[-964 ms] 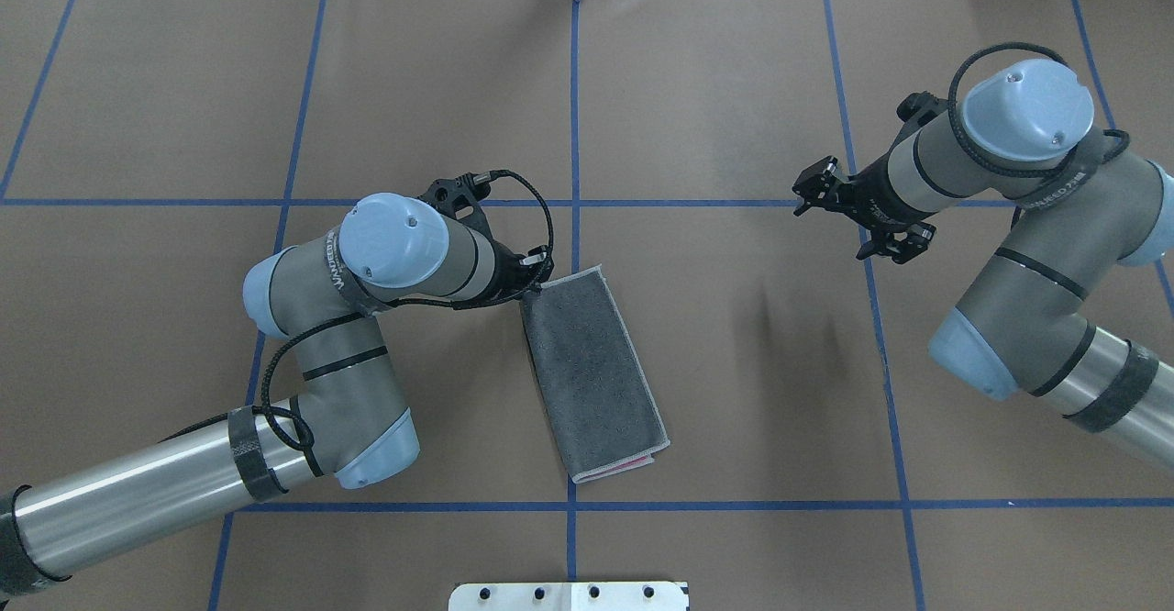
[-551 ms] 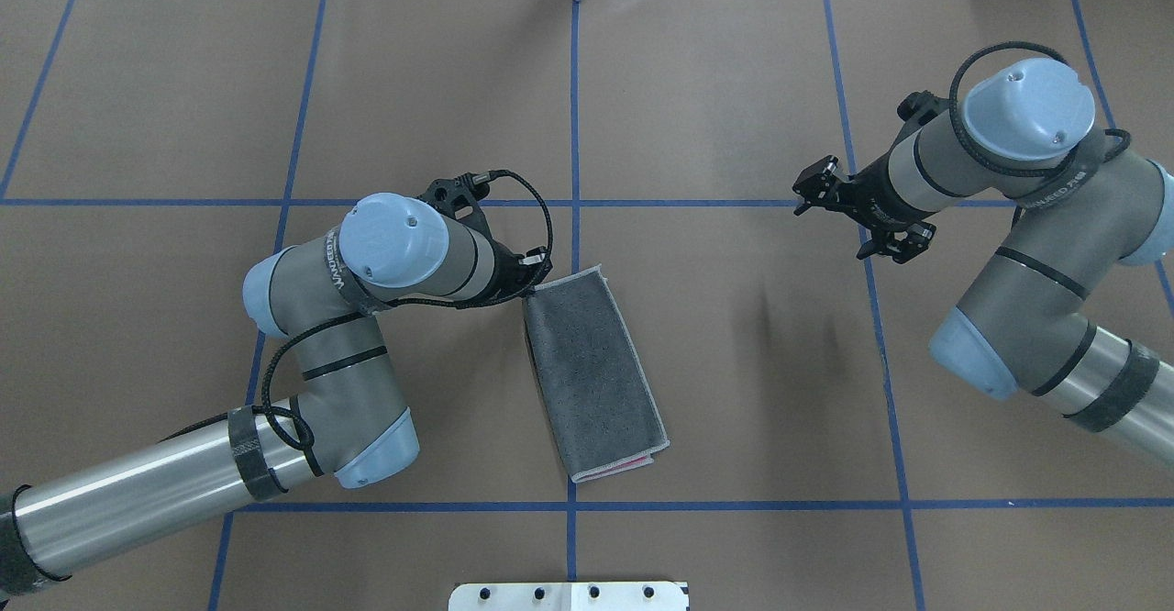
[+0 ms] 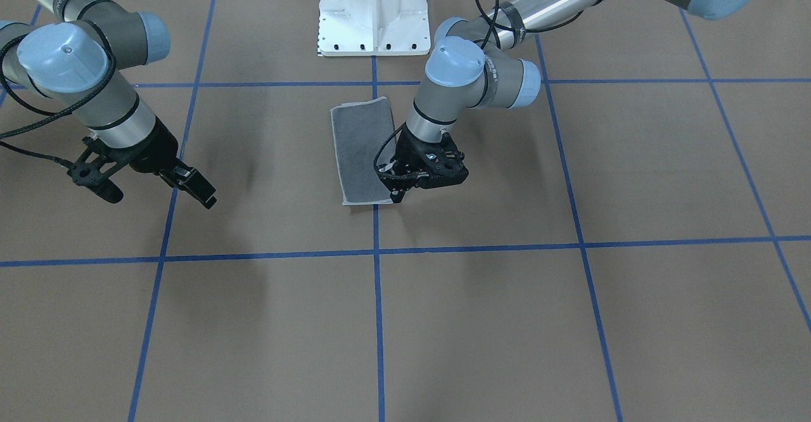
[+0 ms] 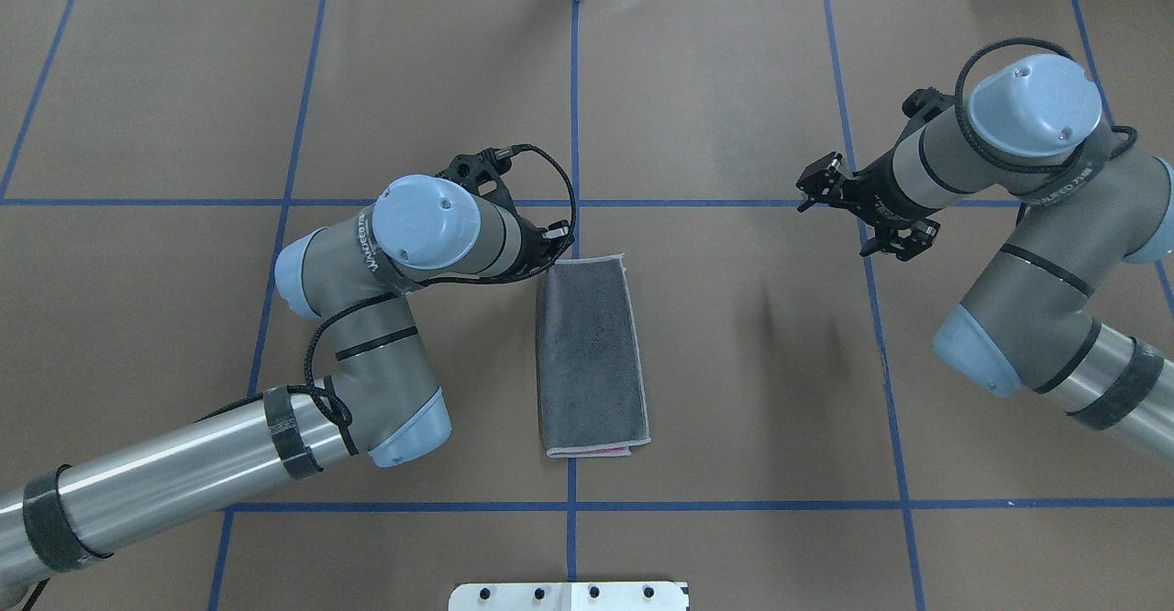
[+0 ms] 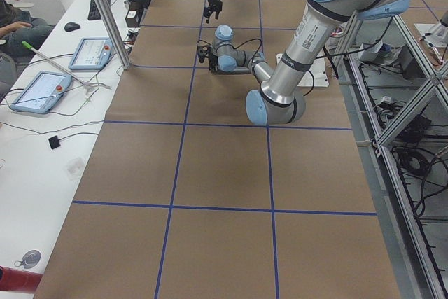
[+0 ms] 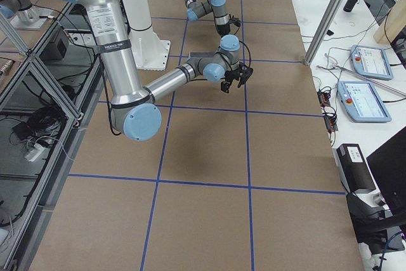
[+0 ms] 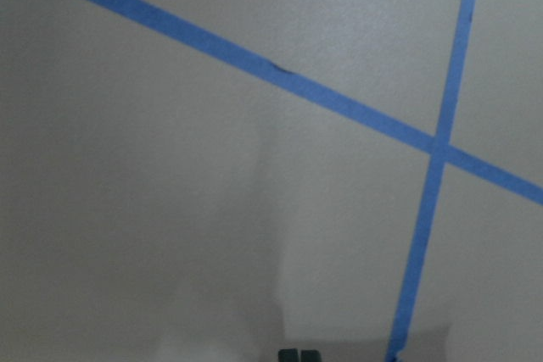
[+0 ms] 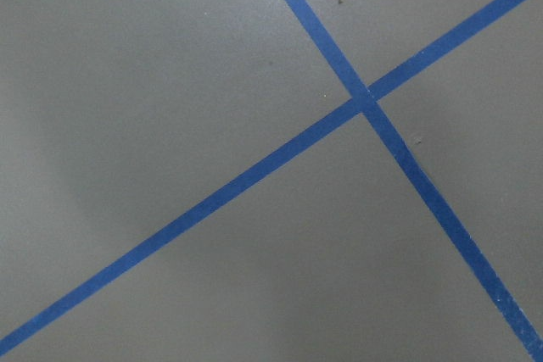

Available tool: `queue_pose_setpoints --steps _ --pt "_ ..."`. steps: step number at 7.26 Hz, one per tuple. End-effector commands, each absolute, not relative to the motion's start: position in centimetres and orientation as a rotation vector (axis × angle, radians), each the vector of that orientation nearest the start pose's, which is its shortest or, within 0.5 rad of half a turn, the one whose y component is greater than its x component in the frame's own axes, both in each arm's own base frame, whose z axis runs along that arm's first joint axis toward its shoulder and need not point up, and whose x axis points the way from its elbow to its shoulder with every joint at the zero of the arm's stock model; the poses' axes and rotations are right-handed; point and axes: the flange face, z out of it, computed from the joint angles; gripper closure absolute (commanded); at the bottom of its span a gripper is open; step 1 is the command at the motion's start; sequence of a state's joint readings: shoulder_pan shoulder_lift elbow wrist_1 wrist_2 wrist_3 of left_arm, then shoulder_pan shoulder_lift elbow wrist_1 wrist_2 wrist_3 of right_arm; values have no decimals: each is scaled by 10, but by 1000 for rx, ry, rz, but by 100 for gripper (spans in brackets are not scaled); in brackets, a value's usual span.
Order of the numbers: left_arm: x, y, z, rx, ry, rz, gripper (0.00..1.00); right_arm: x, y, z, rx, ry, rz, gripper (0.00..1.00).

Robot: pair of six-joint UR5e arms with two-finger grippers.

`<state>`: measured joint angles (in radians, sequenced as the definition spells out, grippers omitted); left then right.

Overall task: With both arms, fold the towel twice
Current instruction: 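Push the towel strip with the left gripper to straighten it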

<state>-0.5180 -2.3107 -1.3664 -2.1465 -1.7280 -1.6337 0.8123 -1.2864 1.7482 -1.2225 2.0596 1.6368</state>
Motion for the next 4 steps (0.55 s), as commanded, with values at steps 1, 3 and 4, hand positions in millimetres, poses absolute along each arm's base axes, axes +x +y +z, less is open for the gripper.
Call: queue_pose_setpoints --steps 1,3,4 --pt "607 -503 229 141 1143 -452 100 -350 -497 387 -139 -916 622 0" --pt "618 -531 222 190 1145 -492 100 -352 -497 387 -141 -916 622 0" --pt "610 -542 221 200 1144 -507 100 -351 -498 386 -139 -917 623 0"
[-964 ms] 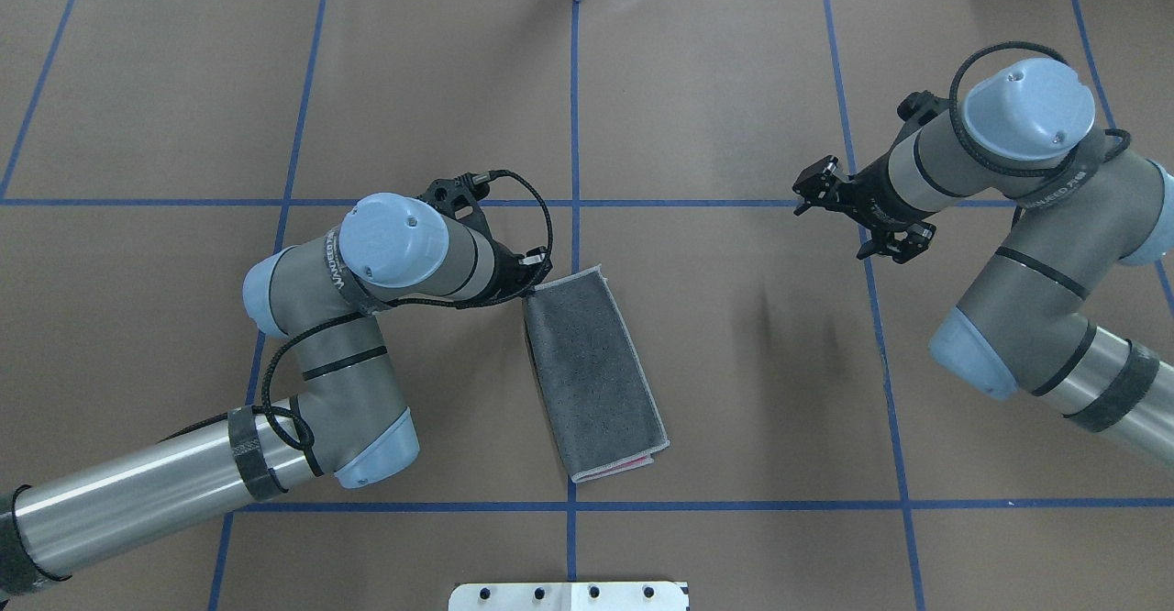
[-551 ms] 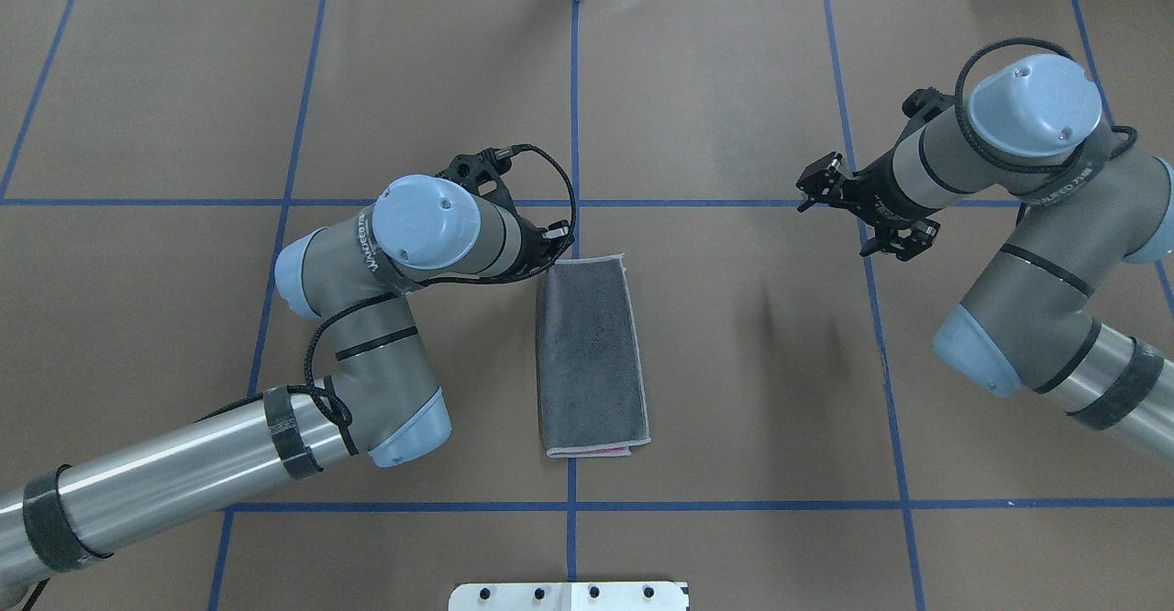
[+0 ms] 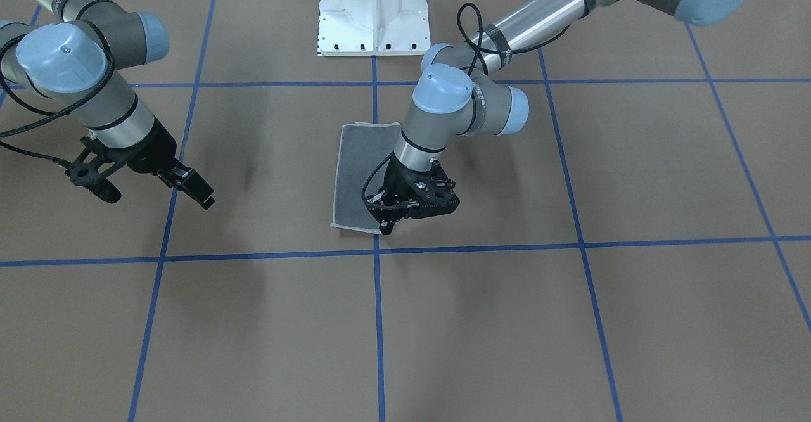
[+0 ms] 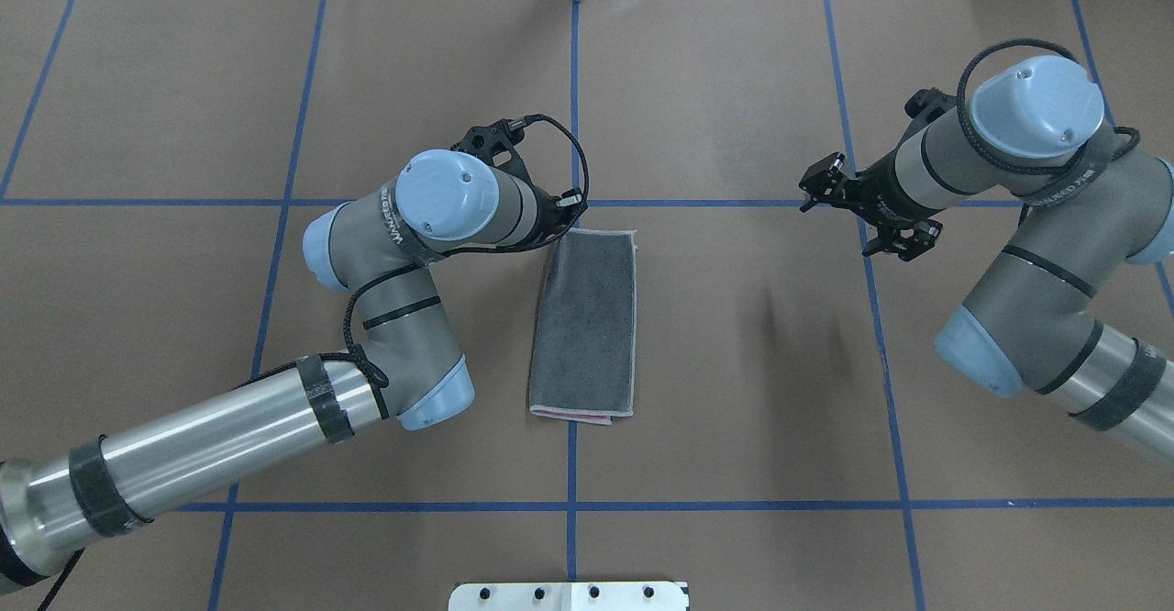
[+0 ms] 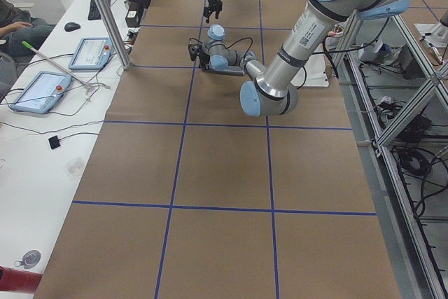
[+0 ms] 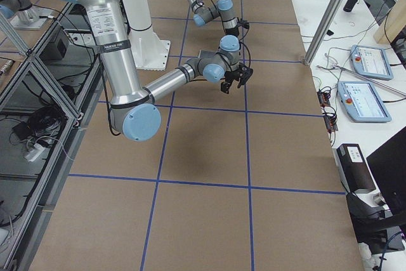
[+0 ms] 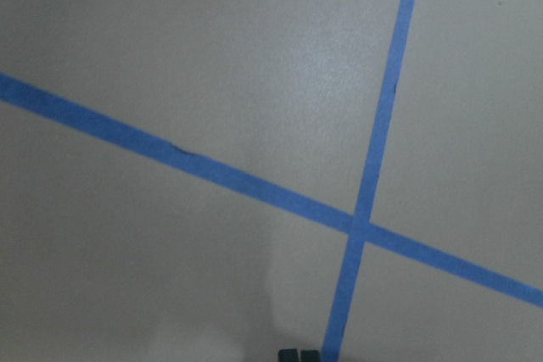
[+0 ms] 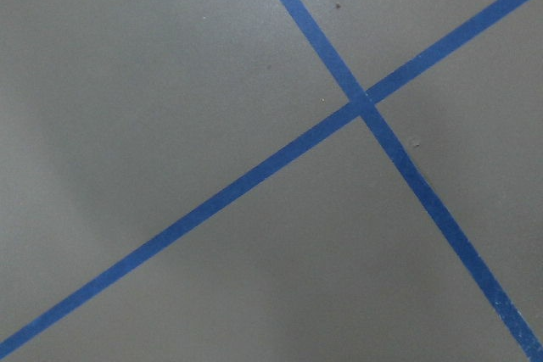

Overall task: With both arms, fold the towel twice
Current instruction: 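Push the towel strip with the left gripper to straighten it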

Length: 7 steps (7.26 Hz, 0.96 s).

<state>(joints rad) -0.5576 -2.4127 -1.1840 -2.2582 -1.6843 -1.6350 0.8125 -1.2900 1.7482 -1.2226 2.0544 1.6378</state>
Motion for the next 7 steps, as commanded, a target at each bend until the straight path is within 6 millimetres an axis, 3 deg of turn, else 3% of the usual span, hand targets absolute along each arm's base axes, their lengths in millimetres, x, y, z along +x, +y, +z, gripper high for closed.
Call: queue_pose_setpoints --steps 1,2,3,4,5,7 --pt "608 -548 226 203 1133 -514 76 -352 -497 386 -142 -917 626 0" --pt "601 -555 222 237 1131 -478 1 -352 -497 383 -141 -921 626 0" --pt "595 -553 210 237 1154 -465 0 -352 -498 384 -141 -919 628 0" --pt "580 -540 193 219 1202 -447 0 -352 -498 383 -138 -922 628 0" --pt "555 -515 209 189 1211 -472 0 -352 -497 380 -135 -928 625 0" --pt "491 -460 208 112 1133 -476 0 -345 -501 381 -122 -927 632 0"
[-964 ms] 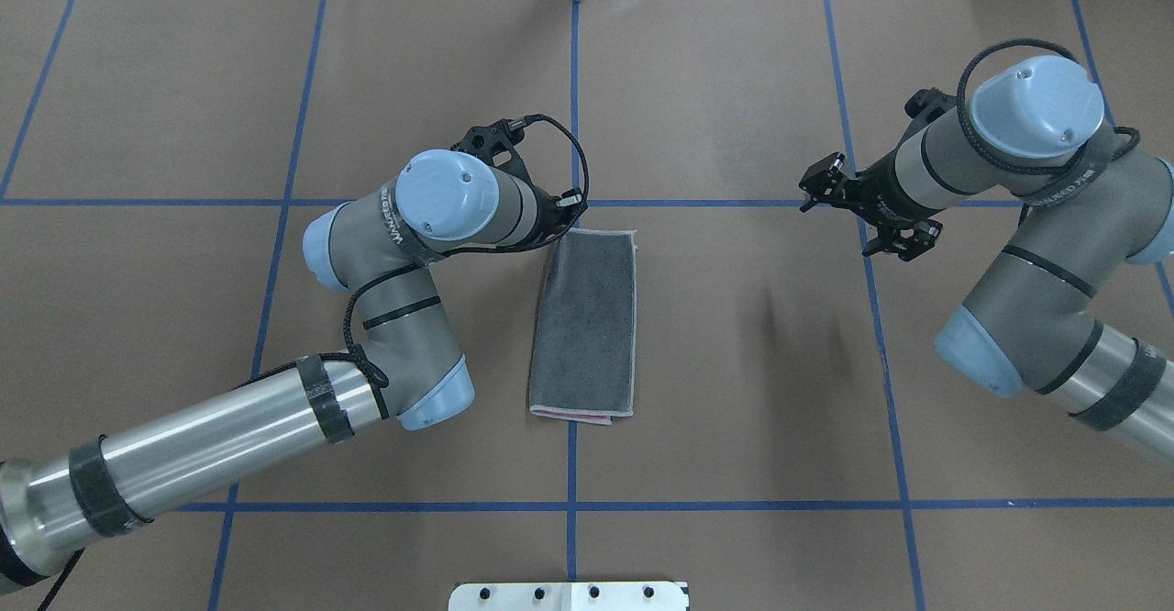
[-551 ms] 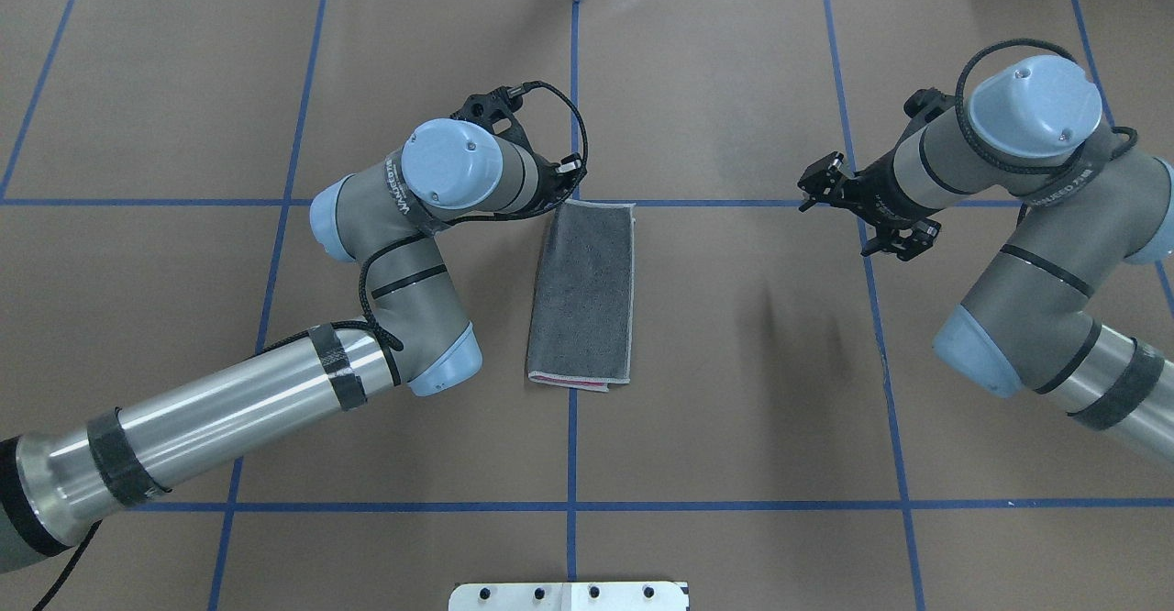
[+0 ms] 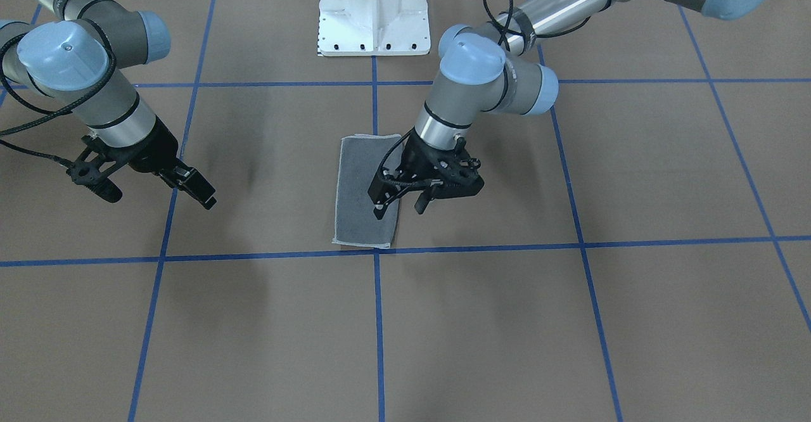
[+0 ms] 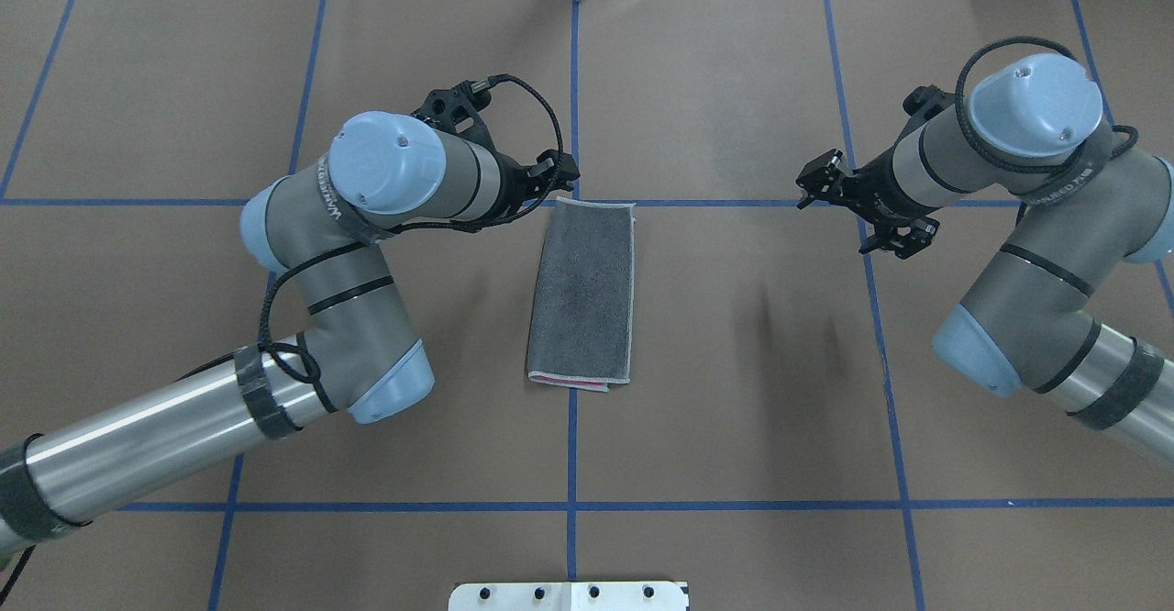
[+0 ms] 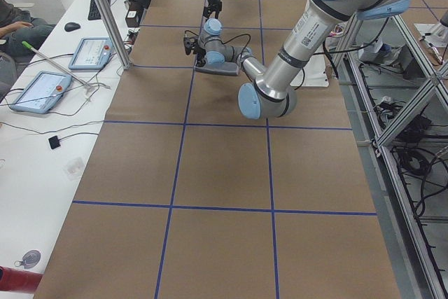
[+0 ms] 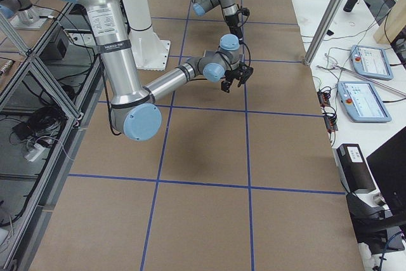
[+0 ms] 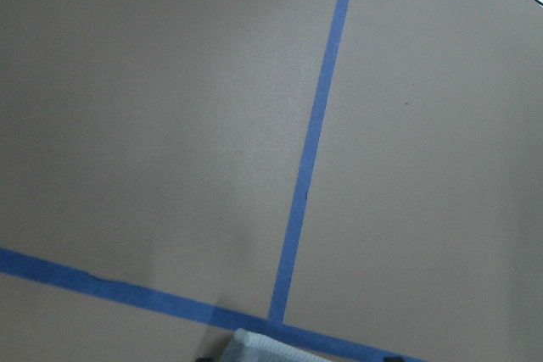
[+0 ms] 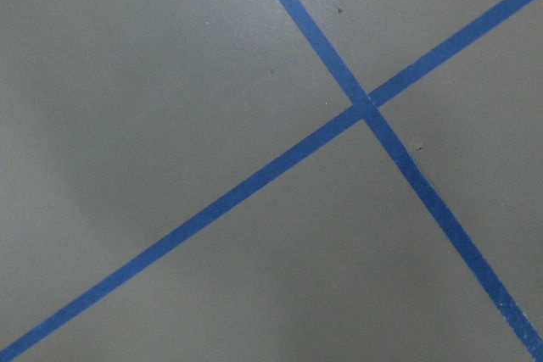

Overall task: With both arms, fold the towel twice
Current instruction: 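Push the towel strip with the left gripper to straighten it, then move the left gripper to the strip's end nearest the robot and grasp it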

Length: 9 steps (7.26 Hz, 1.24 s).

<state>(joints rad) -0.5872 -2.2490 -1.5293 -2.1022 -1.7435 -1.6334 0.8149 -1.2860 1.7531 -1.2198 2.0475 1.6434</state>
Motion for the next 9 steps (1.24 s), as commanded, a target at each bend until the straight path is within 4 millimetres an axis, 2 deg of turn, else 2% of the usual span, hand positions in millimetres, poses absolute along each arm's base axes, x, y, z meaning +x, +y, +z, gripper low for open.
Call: queue_pose_setpoints --steps 1,2,3,5,7,8,9 --pt "486 -430 227 72 1113 -483 0 -342 -502 384 -123 -925 634 0" --pt "479 -417 228 21 1129 -547 0 -337 -503 387 -123 -922 638 0" --pt "483 -395 230 -27 1133 -569 0 -329 -505 389 -116 -923 630 0" --pt "500 -377 235 -54 1122 -616 0 -320 -506 395 -103 -922 609 0" --pt "542 -338 249 -51 1088 -616 2 -314 -500 392 -97 -928 608 0" --pt "573 -327 249 -58 1072 -591 7 -315 -500 391 -95 -928 606 0" --pt "585 -329 241 -54 1073 -578 12 -315 -500 392 -96 -927 607 0"
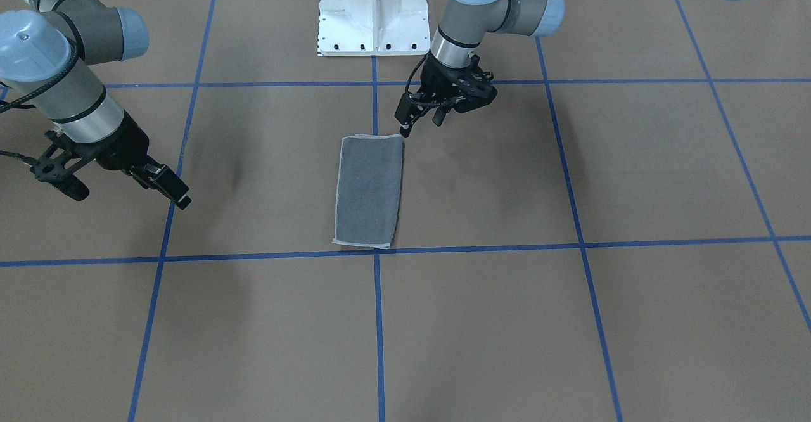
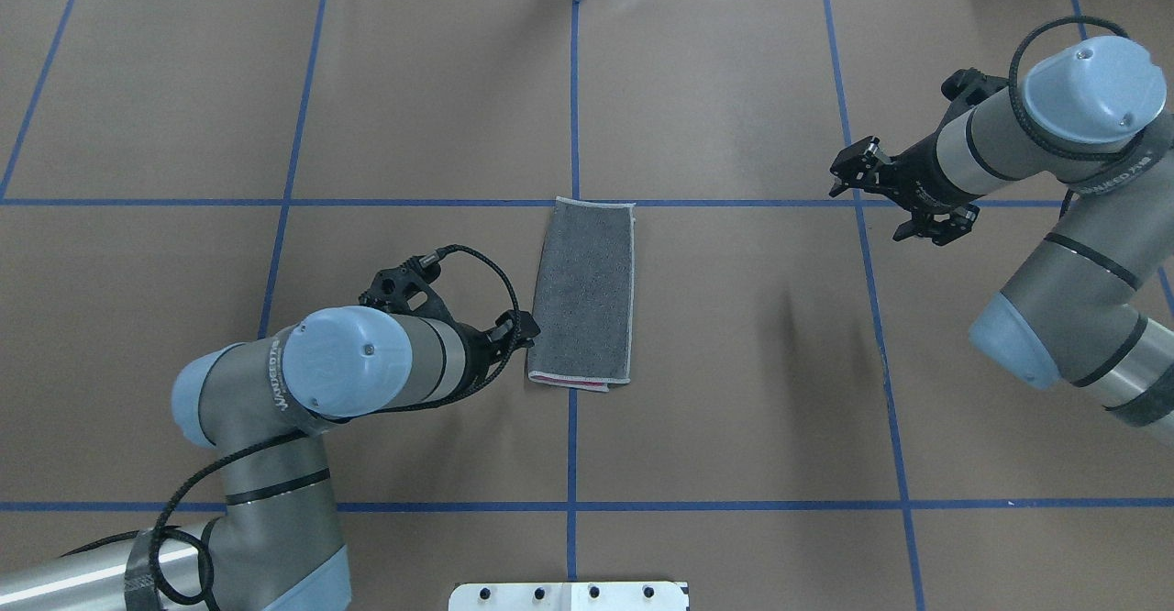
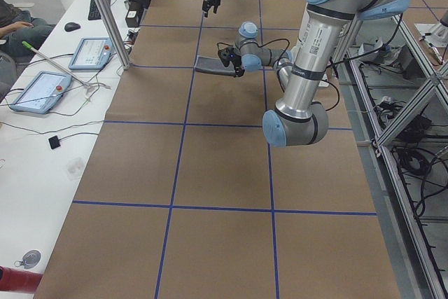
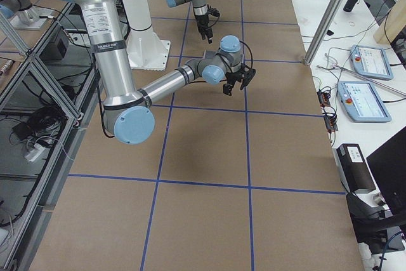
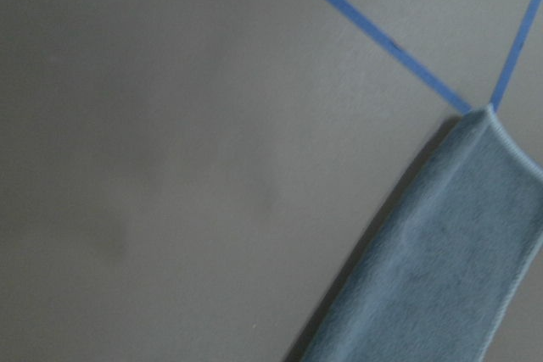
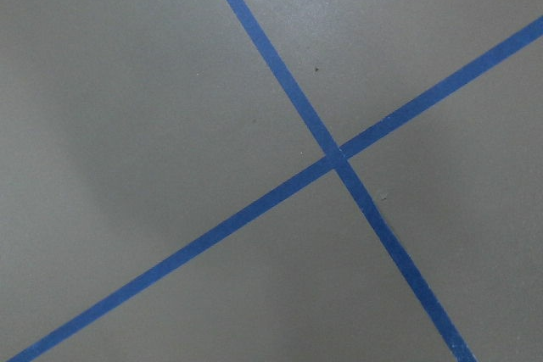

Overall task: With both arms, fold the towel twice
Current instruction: 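Move the left gripper to the strip's end nearest the robot and grasp it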

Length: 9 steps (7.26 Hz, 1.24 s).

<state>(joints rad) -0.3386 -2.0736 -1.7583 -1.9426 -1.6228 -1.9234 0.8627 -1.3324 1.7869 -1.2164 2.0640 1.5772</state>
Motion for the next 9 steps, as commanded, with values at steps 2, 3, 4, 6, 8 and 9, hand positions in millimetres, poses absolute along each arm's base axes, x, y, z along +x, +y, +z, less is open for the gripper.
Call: queue_pose_setpoints --steps 2,3,4,6,8,9 --pt "586 -332 244 -28 1064 -542 17 -315 -500 392 -95 -927 608 0" --pt "586 -332 245 -27 1062 -542 21 -314 -500 392 -92 -927 610 0" --pt "587 -331 246 -28 1061 -541 28 -314 -500 393 -92 -924 612 0" --pt "604 -339 240 -13 1051 -525 31 -315 -500 395 -91 -920 613 0" --pt "608 -342 237 -10 1051 -527 49 -314 -500 393 -89 -923 613 0" --pt "608 -342 237 -10 1051 -527 69 -315 -500 394 -91 -922 612 0"
